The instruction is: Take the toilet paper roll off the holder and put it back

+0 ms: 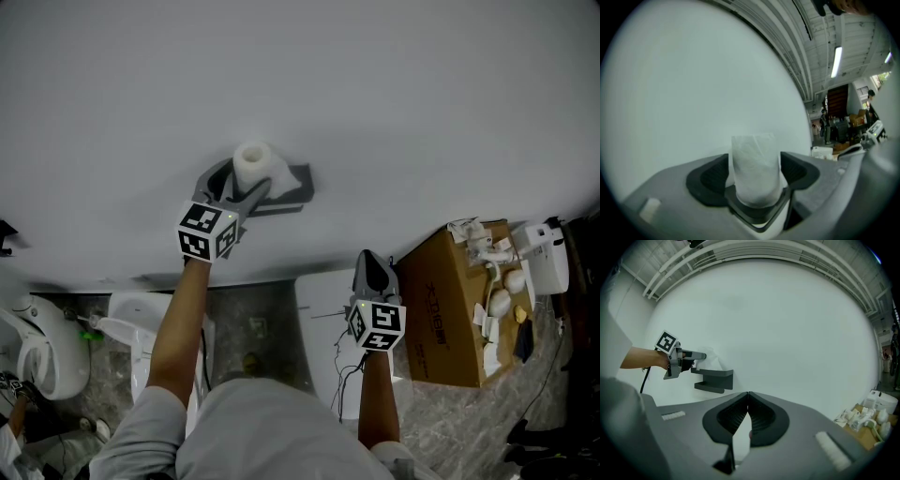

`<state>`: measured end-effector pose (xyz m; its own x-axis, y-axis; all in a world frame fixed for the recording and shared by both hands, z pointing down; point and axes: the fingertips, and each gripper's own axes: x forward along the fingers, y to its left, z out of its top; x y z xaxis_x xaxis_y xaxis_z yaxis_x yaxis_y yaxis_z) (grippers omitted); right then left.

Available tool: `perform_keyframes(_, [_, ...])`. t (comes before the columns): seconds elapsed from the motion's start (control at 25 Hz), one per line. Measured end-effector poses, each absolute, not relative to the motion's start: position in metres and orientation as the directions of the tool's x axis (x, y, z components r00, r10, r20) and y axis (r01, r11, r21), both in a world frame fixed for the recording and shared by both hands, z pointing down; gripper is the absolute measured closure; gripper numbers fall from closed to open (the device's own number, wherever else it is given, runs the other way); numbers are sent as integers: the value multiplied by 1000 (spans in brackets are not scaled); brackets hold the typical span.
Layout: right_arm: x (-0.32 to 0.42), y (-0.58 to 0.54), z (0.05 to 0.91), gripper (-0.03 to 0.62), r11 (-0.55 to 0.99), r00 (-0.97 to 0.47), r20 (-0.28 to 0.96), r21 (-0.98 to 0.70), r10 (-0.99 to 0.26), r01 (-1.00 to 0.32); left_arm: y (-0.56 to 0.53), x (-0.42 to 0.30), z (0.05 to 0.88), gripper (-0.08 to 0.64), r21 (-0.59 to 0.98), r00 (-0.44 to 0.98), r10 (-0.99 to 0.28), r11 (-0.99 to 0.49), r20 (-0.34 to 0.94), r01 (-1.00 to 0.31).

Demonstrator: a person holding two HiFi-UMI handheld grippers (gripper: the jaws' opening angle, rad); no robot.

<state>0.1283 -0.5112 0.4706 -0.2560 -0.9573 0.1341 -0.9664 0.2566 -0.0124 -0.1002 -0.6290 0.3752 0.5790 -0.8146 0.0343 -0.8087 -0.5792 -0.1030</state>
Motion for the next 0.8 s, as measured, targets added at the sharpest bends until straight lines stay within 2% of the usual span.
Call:
perform_keyframes(0.44, [119,-497,462,591,274,-274,112,-17,-955,-962,-585,-128,362,227,-121,553,-833,-550,5,-827])
perform_keyframes(0.8, [93,-490,459,591,320,-322,102,-36,-941,-947,-539,-148,378,288,-113,522,-853,-521,27,-846])
